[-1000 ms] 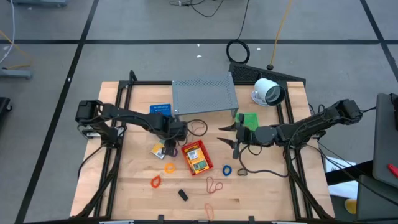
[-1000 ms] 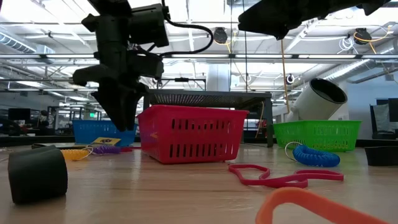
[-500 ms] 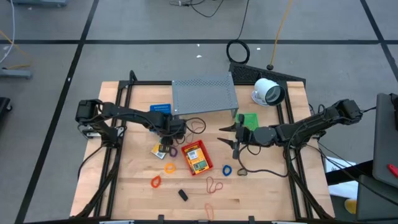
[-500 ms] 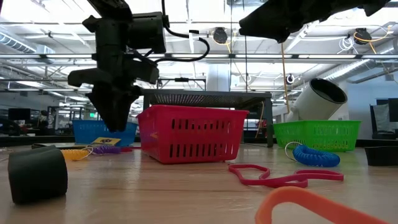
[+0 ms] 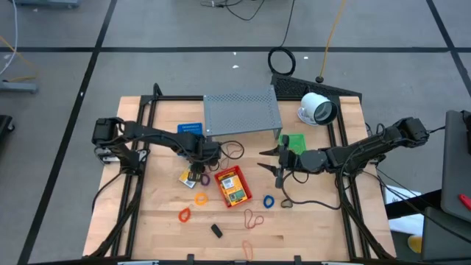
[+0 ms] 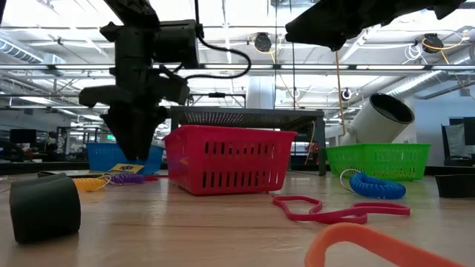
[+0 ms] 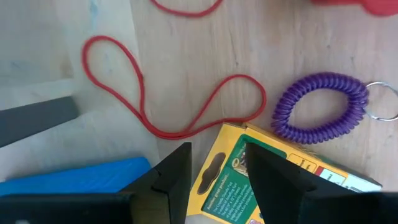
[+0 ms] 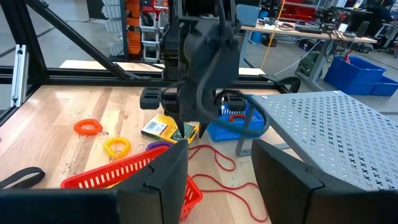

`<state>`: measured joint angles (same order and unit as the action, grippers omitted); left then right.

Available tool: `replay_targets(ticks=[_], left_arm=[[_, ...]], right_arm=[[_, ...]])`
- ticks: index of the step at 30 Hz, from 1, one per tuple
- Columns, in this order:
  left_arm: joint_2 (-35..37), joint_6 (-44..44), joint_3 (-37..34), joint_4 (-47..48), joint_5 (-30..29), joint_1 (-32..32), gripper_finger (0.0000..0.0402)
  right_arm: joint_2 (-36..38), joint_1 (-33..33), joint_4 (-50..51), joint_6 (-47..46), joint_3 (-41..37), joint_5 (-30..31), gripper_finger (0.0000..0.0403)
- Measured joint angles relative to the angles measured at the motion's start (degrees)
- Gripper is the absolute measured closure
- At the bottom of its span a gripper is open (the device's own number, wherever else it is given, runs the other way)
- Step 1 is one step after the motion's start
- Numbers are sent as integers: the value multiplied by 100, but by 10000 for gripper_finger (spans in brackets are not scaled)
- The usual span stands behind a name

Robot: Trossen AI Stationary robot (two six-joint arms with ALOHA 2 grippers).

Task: Pick & Place Office Desk Supplies
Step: Put the yellow crayon box into the red bin

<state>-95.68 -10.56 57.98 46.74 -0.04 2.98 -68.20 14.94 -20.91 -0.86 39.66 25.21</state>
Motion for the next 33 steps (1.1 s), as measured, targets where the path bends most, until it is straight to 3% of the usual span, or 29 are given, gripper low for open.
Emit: replay_targets(ticks=[16, 19, 24, 33], left_arm=[[-188, -265, -2, 404, 253, 0, 248], [-188, -298, -2, 441, 258, 0, 285], [-188, -332, -2, 445, 194, 0, 388], [-183, -121, -2, 473, 101, -95, 399]], right_arm=[[0, 0, -15, -2, -2, -2, 236], [0, 0, -17, -18, -2, -2, 236], [0, 0, -18, -66, -2, -2, 236], [0, 0, -21, -66, -2, -2, 236]])
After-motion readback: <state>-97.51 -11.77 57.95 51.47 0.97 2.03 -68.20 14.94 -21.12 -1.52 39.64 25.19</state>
